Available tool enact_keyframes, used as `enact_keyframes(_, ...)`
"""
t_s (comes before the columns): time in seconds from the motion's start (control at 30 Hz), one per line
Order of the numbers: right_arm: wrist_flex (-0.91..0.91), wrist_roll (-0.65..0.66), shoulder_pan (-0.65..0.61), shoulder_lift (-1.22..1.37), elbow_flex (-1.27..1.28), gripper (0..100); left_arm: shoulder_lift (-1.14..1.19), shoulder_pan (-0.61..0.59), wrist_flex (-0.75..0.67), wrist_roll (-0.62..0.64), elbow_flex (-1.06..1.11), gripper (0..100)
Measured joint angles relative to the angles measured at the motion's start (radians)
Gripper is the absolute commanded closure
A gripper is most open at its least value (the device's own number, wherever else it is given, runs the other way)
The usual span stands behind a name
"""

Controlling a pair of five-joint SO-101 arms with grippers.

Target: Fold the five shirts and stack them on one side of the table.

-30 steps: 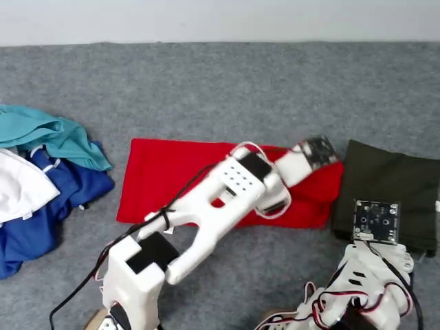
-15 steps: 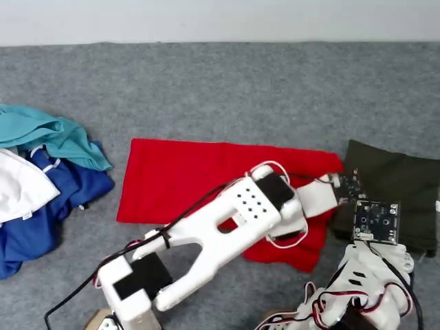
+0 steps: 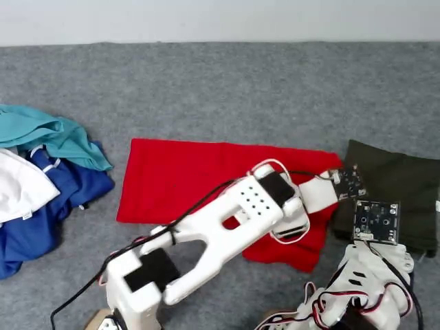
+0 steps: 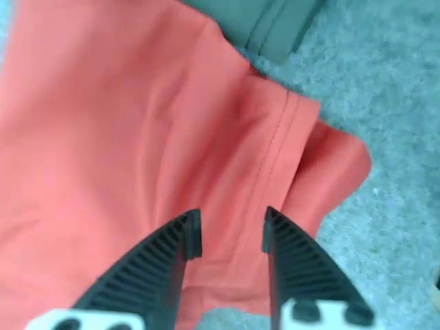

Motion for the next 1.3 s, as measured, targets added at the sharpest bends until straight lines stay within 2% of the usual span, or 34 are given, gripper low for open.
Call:
enact_keyframes(0.43,0.000,0.000,0.000,0.000,0.000,98.5,0.163,0.000,-0.046,0.002,0.000,85)
enact_keyframes(0.6,0.000,0.000,0.000,0.000,0.000,98.5,0.169,0.000,-0.048,0.002,-0.018,88)
enact_keyframes(0.9,0.000,0.000,0.000,0.000,0.000,98.5,0.170,0.018,0.052,0.002,-0.077,88)
enact_keyframes(1.13,0.000,0.000,0.000,0.000,0.000,98.5,0.170,0.043,0.046,-0.002,-0.077,78)
enact_keyframes(1.3,0.000,0.000,0.000,0.000,0.000,98.5,0.245,0.025,0.037,0.000,-0.110,82)
